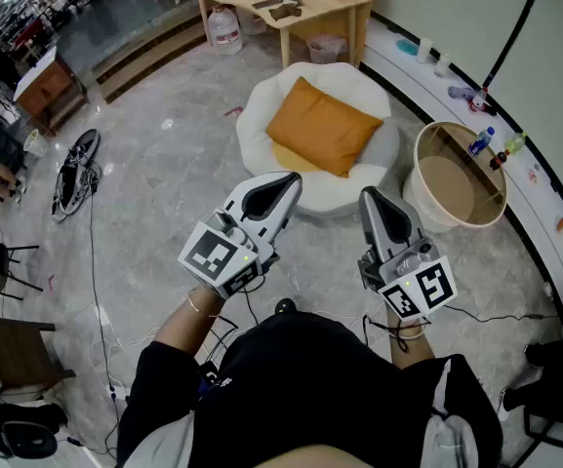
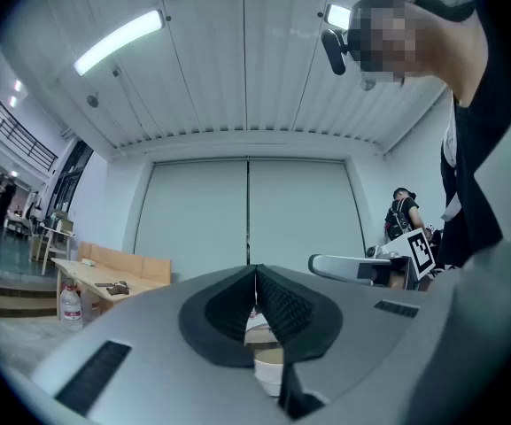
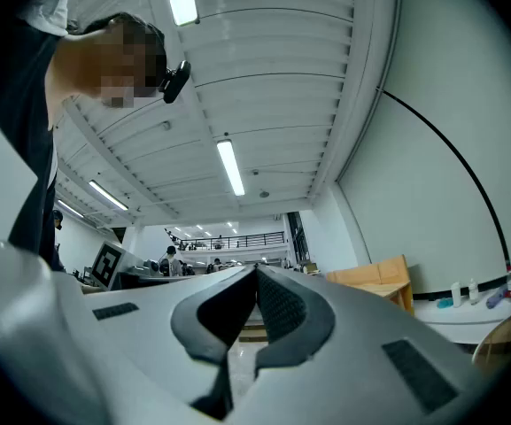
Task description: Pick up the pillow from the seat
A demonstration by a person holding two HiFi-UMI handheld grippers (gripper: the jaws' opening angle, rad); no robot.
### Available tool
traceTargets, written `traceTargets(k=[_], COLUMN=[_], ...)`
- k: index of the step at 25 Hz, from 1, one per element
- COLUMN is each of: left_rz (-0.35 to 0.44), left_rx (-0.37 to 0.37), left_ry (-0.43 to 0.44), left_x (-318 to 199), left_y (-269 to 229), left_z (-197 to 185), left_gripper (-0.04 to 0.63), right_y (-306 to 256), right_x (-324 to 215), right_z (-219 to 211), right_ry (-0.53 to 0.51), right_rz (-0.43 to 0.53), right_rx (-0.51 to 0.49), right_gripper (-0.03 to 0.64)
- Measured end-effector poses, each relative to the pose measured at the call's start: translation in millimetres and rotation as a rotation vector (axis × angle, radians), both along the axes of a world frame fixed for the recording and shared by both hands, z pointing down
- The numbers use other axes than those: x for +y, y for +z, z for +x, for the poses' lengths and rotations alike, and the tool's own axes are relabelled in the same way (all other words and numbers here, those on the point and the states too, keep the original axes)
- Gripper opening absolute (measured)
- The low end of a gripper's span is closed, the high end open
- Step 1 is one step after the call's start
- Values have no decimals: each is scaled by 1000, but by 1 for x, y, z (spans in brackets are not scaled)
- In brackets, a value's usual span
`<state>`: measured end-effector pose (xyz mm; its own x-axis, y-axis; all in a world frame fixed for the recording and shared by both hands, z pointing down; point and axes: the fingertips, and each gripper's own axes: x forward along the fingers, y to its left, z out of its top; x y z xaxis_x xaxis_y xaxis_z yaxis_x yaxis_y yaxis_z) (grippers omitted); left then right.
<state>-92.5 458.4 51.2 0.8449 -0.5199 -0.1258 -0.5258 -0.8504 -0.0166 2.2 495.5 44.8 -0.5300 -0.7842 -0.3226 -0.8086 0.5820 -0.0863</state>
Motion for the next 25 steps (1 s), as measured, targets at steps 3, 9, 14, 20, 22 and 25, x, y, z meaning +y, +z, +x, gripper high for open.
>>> traceTargets(k=[3, 9, 14, 20, 22, 25], left_rz=[-9, -31, -26, -27, -26, -30], left_rx=[8, -2, 21, 21, 16, 20], left_ry=[13, 22, 34, 52, 61, 64], left_x=[1, 3, 5, 0, -3, -9], left_y=[-2, 2, -1, -1, 2, 4], left_z=[0, 0, -6, -19, -20, -24], left_gripper=[9, 9, 9, 9, 9, 9], right_y=[0, 7, 2, -3, -3, -2], right_x=[1, 2, 5, 3, 1, -5], right_z=[0, -1, -6, -16, -16, -17], right_ry=[11, 24, 23, 35, 40, 58], right_rz=[-9, -28, -22, -16, -12, -14], right_rx=[-2, -4, -25, -31, -33, -39], right_gripper=[20, 20, 20, 20, 20, 20])
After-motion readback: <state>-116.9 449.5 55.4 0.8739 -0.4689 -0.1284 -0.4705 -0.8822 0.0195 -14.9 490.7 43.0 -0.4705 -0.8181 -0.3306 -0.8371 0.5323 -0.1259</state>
